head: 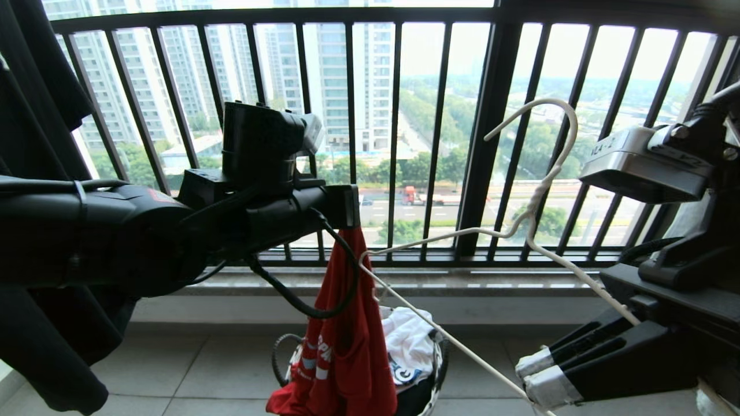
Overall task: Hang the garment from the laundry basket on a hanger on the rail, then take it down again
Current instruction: Hang the clothes on the clothes rack
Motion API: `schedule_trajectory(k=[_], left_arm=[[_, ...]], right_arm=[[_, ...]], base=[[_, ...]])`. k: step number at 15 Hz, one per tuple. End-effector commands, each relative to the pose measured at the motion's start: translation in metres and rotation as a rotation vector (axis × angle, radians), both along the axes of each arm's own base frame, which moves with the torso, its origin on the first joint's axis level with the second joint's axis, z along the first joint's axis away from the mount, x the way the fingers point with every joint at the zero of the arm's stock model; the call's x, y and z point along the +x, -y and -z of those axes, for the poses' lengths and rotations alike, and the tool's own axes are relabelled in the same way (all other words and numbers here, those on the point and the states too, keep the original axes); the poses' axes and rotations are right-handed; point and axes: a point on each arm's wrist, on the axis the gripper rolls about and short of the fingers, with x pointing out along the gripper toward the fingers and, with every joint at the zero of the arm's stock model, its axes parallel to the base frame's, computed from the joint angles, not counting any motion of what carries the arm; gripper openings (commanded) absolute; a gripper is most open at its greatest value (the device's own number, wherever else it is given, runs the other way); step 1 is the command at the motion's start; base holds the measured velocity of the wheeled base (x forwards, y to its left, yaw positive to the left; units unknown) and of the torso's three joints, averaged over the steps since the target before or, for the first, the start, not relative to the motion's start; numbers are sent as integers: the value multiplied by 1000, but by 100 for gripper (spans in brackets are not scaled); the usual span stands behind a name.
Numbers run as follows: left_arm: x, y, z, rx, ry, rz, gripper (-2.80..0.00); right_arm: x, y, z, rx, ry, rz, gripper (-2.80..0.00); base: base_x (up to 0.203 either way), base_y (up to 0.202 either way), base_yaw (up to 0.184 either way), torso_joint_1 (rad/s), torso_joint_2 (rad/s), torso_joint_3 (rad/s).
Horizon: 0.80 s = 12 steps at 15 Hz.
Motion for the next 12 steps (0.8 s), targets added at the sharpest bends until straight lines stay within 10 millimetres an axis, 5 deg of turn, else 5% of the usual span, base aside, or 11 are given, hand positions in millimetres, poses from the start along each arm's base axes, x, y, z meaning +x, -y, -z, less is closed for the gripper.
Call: schedule_trajectory(k=[1,12], left_arm=[[3,5,6,2,-16,4,-280],[-29,12,-10,-21,-28,73,-280]], right_arm=[[-1,0,0,9,-13,-15,-280],[1,1,0,-6,10,20,-280]], base=[[0,0,0,0,0,0],[0,0,0,0,0,0]])
